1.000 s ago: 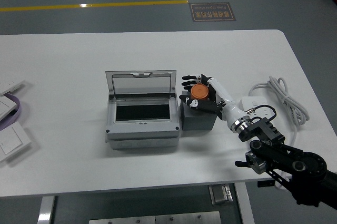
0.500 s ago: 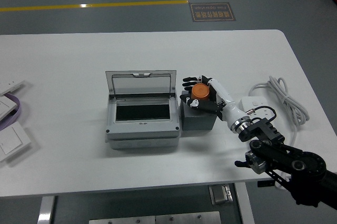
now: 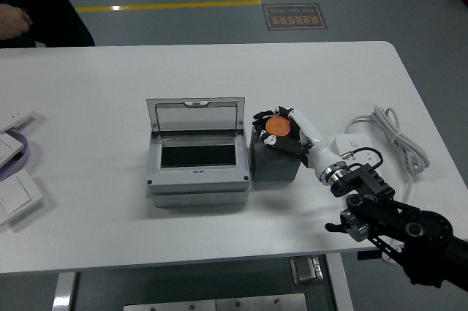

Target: Pick up the cylinder from the cube,place it in the box,flap close box

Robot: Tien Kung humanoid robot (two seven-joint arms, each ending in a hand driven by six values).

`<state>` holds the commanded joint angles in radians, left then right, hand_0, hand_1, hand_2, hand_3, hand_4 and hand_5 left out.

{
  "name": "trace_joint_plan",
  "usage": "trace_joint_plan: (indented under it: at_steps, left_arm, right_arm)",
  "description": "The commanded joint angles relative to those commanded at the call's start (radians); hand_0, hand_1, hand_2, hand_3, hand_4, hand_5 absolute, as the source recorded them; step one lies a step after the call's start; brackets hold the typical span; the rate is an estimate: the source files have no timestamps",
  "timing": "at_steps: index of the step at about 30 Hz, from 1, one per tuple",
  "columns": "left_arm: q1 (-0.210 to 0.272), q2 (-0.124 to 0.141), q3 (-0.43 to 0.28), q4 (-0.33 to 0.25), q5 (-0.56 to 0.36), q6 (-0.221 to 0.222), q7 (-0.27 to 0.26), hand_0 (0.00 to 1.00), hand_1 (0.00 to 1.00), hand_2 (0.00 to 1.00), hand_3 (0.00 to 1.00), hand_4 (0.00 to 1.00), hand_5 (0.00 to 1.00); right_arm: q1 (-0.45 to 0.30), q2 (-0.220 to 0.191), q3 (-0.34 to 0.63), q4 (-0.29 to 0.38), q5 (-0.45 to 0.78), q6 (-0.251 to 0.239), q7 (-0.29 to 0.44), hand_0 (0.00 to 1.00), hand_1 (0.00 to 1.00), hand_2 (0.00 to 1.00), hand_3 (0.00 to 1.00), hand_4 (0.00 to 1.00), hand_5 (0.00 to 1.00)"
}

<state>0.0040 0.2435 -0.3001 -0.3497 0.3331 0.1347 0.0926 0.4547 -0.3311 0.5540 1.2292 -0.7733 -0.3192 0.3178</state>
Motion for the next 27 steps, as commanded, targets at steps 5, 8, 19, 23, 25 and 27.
trace_joint_plan:
  at_steps: [5, 8, 19, 23, 25, 27]
  left_arm:
    - [0.0, 0.001, -0.003, 0.0, 0.002, 0.0, -0.001, 0.595, 0.51, 0.562, 0.618, 0.705, 0.199]
    - [0.0, 0.001, -0.005, -0.001, 0.004, 0.0, -0.001, 0.595, 0.51, 0.562, 0.618, 0.705, 0.199]
    - [0.001, 0.0, -0.004, 0.0, 0.003, 0.001, -0.002, 0.595, 0.51, 0.562, 0.617, 0.706, 0.196]
    - [0.0, 0.001, -0.006, 0.0, 0.004, 0.001, -0.003, 0.595, 0.509, 0.562, 0.618, 0.707, 0.197]
    - [0.0, 0.001, -0.005, 0.0, 0.003, 0.001, -0.003, 0.595, 0.509, 0.562, 0.618, 0.707, 0.197]
    - [0.001, 0.0, -0.003, 0.001, 0.001, 0.001, -0.003, 0.595, 0.509, 0.562, 0.618, 0.707, 0.197]
  right_arm:
    - [0.001, -0.001, -0.001, 0.001, -0.001, -0.012, -0.001, 0.54, 0.497, 0.451, 0.322, 0.002, 0.002]
    - [0.002, -0.002, -0.001, 0.003, 0.004, -0.018, 0.004, 0.54, 0.497, 0.451, 0.322, 0.002, 0.002]
    - [0.002, 0.001, 0.038, 0.039, 0.019, -0.043, 0.029, 0.499, 0.399, 0.356, 0.231, 0.002, 0.002]
    - [-0.006, -0.003, 0.065, 0.085, -0.012, -0.065, 0.001, 0.486, 0.393, 0.348, 0.224, 0.002, 0.002]
    - [-0.011, -0.009, 0.076, 0.121, -0.036, -0.072, -0.025, 0.486, 0.393, 0.348, 0.224, 0.002, 0.002]
    - [-0.016, -0.015, 0.087, 0.164, -0.069, -0.077, -0.059, 0.486, 0.393, 0.348, 0.224, 0.002, 0.002]
